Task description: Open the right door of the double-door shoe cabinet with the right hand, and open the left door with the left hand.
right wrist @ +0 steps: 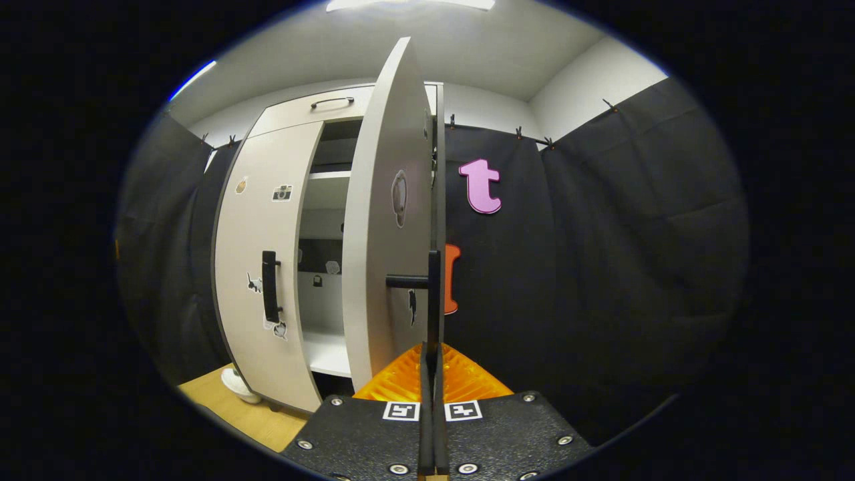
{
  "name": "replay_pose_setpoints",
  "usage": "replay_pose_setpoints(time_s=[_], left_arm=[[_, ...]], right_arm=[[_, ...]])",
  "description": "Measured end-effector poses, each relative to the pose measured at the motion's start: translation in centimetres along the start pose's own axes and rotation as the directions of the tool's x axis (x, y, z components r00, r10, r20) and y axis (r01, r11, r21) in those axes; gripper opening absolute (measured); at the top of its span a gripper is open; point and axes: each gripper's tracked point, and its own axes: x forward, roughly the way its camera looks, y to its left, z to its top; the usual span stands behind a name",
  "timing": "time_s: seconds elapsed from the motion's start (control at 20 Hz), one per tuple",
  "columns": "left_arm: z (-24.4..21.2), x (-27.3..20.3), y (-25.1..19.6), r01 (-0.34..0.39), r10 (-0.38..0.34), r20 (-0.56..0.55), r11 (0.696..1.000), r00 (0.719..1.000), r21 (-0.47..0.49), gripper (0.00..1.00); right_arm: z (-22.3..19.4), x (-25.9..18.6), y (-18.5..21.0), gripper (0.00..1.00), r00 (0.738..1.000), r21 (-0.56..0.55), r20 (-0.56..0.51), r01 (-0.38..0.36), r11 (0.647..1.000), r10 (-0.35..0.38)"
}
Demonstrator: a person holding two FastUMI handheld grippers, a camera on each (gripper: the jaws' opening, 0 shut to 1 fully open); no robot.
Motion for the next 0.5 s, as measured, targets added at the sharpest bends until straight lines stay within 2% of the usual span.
replay_pose_setpoints(time_s=[0.25, 0.5], left_arm=[[0.1, 1.0, -1.5, 0.008, -0.008, -0.001, 1.0, 1.0, 0.007, 0.81], [-0.4, 1.8, -3.5, 0.027, -0.027, -0.012, 0.999, 1.0, 0.02, 0.81]], right_arm=[[0.0, 0.1, -0.5, 0.0, 1.0, 0.016, 0.008, -0.015, 1.0, 0.015], [0.1, 0.3, -1.5, 0.0, 1.0, 0.07, 0.018, 0.015, 0.997, -0.016]])
